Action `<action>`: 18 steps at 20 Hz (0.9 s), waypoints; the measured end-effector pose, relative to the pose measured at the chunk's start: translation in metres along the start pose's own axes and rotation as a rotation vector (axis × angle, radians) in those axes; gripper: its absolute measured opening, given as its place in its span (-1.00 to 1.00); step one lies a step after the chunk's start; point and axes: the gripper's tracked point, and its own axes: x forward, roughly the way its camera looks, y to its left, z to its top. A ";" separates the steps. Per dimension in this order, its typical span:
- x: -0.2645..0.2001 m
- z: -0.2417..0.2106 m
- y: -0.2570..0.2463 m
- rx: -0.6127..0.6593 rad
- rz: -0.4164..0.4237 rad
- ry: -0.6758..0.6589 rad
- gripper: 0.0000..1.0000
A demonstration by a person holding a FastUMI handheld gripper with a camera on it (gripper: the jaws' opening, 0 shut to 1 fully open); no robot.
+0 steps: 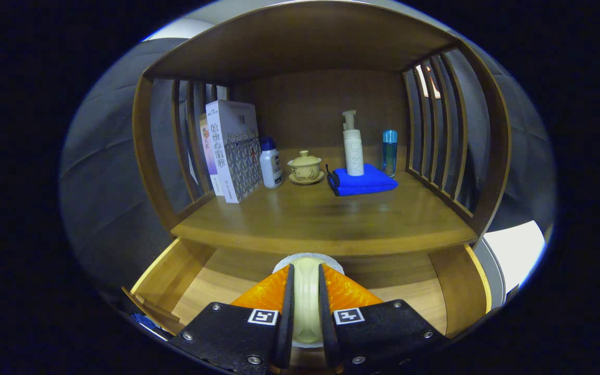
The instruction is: Pull open the drawer, take out the items inside it, and place them on the countertop above the cabinet.
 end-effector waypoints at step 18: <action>0.085 0.095 -0.020 0.066 -0.094 -0.067 -0.51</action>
